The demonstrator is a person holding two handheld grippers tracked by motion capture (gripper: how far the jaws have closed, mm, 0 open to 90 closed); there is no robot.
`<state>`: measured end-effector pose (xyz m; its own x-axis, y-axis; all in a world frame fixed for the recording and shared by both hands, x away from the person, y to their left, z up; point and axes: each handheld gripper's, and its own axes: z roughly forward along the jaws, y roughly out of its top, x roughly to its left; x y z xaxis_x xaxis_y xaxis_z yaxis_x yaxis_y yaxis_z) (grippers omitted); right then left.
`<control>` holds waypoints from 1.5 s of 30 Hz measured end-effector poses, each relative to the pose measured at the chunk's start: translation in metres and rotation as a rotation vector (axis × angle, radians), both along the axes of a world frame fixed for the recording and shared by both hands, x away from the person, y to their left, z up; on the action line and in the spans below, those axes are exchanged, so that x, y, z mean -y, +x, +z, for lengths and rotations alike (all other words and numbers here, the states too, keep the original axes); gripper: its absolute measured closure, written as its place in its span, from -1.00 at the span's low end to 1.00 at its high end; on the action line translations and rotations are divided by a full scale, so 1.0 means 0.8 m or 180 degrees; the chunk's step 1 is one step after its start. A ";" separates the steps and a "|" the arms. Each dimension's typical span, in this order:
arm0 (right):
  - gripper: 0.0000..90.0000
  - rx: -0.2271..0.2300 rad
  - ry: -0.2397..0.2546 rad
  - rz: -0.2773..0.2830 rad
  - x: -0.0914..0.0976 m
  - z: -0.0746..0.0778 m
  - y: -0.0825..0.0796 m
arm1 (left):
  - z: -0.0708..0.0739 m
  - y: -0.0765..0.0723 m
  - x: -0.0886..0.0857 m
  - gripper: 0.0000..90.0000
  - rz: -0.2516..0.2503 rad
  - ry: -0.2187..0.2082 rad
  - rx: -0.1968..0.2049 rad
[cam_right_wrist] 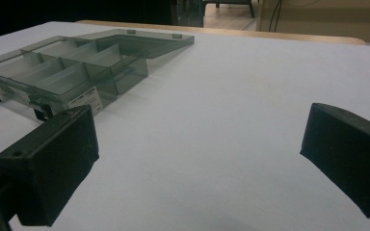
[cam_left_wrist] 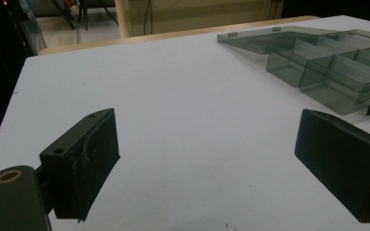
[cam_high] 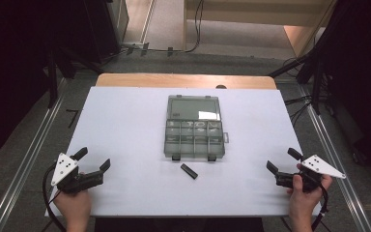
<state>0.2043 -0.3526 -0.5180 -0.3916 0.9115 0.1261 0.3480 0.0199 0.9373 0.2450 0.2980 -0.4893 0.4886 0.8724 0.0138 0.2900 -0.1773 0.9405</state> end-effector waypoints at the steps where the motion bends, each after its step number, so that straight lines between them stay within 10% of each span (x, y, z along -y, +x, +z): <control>1: -1.00 0.0000 0.0000 0.0000 0.000 0.000 0.000 | 0.000 0.000 0.000 -0.81 0.0000 0.0000 0.0000; 45: -1.00 -0.0187 -0.0218 0.0740 -0.074 0.071 0.034 | 0.000 0.000 0.000 -0.81 -0.0009 0.0014 -0.0004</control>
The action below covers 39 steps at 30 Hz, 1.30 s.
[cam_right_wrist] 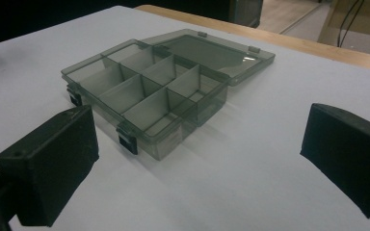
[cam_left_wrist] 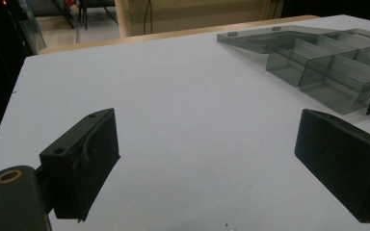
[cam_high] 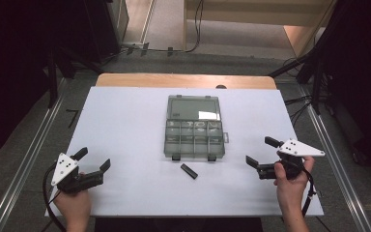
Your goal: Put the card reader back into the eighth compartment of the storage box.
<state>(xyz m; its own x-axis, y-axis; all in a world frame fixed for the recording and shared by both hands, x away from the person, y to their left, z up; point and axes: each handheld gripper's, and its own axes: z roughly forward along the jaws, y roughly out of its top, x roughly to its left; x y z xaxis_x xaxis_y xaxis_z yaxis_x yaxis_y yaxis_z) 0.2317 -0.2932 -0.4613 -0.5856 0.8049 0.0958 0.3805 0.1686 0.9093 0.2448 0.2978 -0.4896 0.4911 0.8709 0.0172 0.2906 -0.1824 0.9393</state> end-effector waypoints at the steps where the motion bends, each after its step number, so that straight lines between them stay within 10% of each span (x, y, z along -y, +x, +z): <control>1: -1.00 -0.0023 -0.0006 0.0028 -0.004 0.002 0.003 | 0.000 0.000 0.000 -0.81 -0.0001 0.0001 0.0000; 39: -1.00 -0.0245 -0.0237 0.0481 -0.094 0.019 0.042 | 0.000 0.000 0.000 -0.81 -0.0009 -0.0017 0.0001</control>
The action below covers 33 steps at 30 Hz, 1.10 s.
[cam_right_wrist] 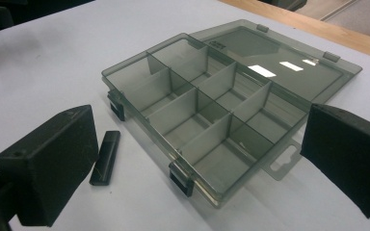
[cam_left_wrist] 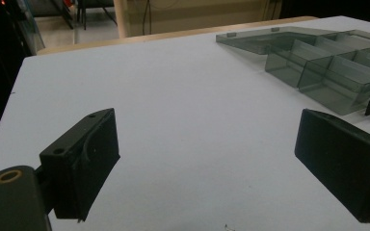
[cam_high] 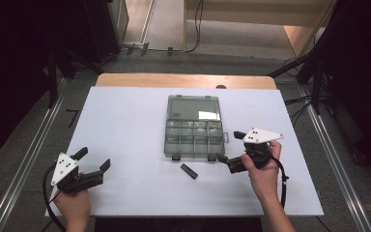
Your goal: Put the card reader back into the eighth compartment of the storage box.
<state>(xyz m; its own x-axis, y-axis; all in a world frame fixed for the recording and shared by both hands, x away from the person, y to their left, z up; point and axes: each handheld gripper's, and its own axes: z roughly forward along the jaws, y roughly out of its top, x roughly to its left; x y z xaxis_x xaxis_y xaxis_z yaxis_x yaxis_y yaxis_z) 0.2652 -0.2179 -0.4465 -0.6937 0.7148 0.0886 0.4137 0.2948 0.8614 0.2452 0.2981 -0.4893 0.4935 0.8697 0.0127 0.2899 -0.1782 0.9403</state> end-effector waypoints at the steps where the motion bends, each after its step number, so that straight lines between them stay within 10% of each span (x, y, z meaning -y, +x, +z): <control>1: -1.00 0.0000 0.0000 0.0000 0.000 0.000 0.000 | 0.000 0.000 0.000 -0.81 0.0000 -0.0001 -0.0002; 33: -1.00 -0.0148 -0.0177 0.0311 -0.056 -0.006 0.008 | 0.000 0.000 0.000 -0.81 0.0000 -0.0007 0.0001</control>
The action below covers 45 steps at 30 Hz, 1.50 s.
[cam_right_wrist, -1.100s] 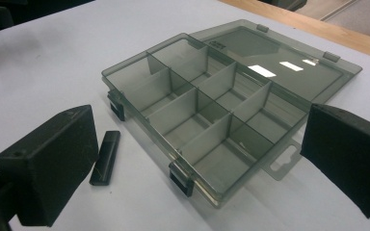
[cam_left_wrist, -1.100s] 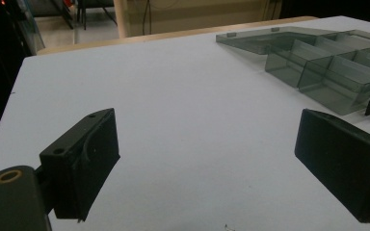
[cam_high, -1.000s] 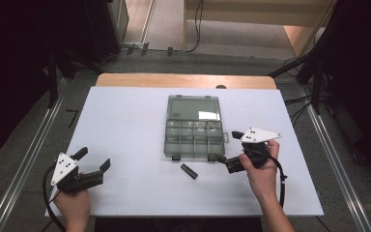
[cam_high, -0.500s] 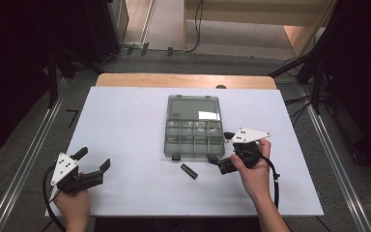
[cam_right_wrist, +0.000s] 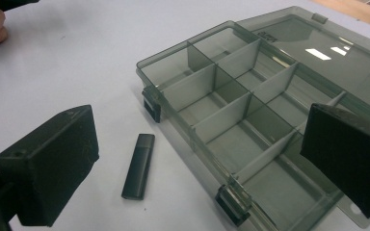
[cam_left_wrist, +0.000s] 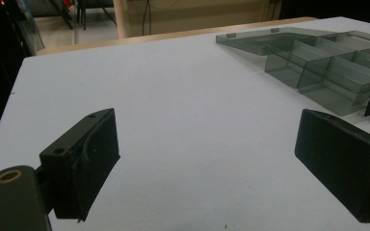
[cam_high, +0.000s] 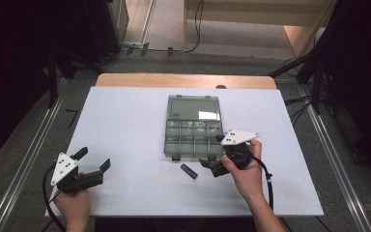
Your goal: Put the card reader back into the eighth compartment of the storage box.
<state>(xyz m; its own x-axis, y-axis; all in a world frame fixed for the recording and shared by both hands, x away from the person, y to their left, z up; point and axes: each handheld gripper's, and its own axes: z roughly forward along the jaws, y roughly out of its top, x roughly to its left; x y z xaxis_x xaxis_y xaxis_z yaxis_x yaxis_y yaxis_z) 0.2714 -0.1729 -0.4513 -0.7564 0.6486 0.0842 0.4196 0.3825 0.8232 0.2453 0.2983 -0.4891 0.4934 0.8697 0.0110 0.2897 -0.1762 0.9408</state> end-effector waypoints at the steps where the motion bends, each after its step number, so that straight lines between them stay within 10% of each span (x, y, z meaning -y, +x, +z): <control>1: -1.00 -0.0001 -0.0014 0.0010 -0.002 -0.001 0.000 | 0.000 0.000 0.000 -0.81 -0.0004 -0.0007 0.0002; 17: -1.00 -0.0093 -0.0138 0.0105 -0.026 -0.008 -0.002 | 0.000 0.000 -0.001 -0.81 -0.0008 -0.0020 0.0007; 20: -0.70 -0.0052 -0.0159 0.0054 -0.028 -0.008 -0.004 | 0.000 0.000 -0.001 -0.81 -0.0002 -0.0020 0.0002; 32: -0.69 -0.0130 -0.0225 0.0183 -0.046 -0.014 -0.008 | 0.000 0.000 -0.002 -0.81 0.0002 -0.0032 0.0006; 45: -0.09 -0.0328 -0.0387 0.0273 -0.063 -0.026 -0.013 | 0.000 0.000 -0.002 -0.81 0.0003 -0.0047 0.0011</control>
